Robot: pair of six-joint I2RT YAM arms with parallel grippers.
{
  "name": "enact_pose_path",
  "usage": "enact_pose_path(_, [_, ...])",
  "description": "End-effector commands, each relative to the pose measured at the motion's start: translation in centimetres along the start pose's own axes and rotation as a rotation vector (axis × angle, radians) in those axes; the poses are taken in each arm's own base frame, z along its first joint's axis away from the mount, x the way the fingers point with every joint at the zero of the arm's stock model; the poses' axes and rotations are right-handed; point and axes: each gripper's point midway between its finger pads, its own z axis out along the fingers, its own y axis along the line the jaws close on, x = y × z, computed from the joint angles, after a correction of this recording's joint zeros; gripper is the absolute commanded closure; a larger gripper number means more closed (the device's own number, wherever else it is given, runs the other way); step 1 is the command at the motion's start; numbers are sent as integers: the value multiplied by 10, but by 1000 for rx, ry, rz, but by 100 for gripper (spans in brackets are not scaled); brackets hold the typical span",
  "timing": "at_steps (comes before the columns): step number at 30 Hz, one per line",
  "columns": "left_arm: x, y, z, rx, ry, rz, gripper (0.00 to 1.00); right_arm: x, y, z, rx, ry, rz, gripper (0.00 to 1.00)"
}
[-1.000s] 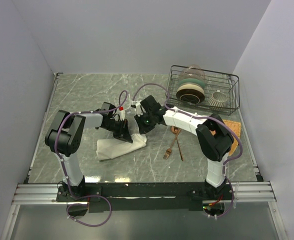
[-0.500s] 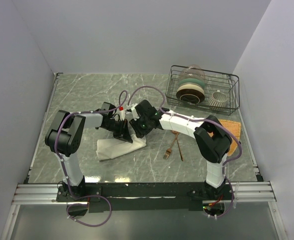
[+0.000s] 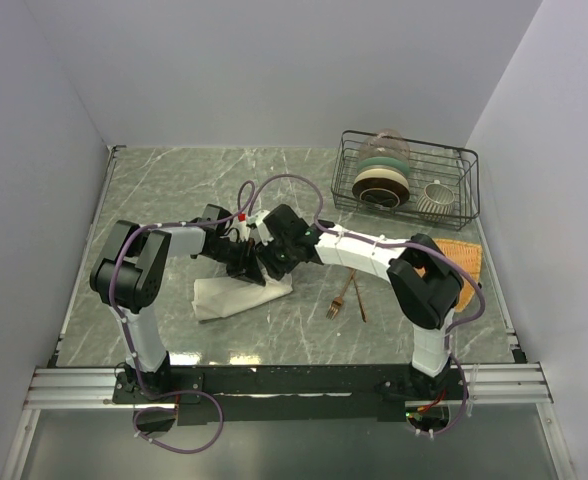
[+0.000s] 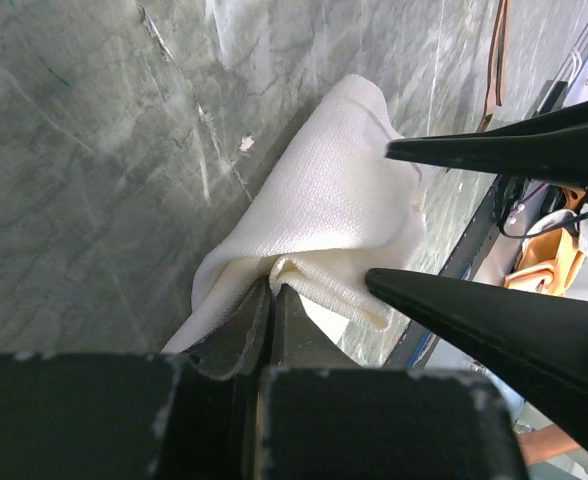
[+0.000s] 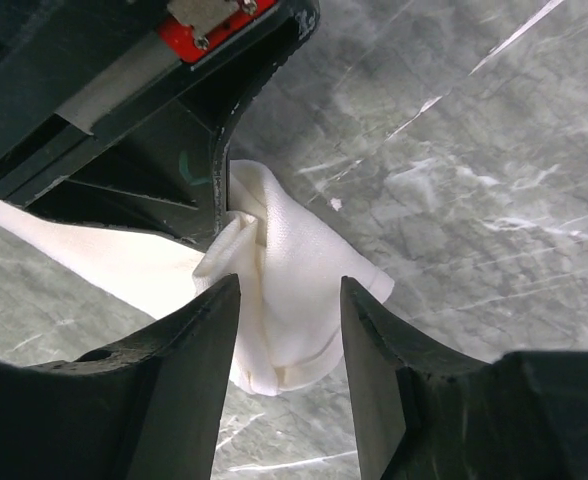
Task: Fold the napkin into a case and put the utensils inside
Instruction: Stuff the top corner of the smaller-rectangle-folded napkin into the folded napkin.
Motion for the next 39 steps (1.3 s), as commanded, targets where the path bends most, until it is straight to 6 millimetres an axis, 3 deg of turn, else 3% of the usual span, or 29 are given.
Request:
enact_pose_path(1, [16, 30, 8, -112, 28, -16, 99, -28, 3, -23, 15, -94, -49, 47])
enact_pose_path(11, [16, 30, 7, -110, 29, -21, 99, -7, 5, 1, 49, -46, -122, 48])
enact_pose_path(17, [16, 31, 7, -107, 33, -26, 99, 10, -5, 14, 112, -21, -160, 50])
enact_pose_path(21, [19, 33, 9, -109, 41, -37, 99, 4, -13, 15, 156, -38, -151, 66])
enact_pose_path(28, [19, 37, 10, -119, 40, -59, 99, -19, -15, -9, 173, -107, -106, 96])
enact_pose_path(35, [19, 43, 11, -132, 44, -88, 99, -28, -9, -19, 139, -121, -80, 100])
enact_pose_path(39, [13, 42, 9, -134, 21, -92, 99, -22, -4, -15, 106, -110, -73, 100])
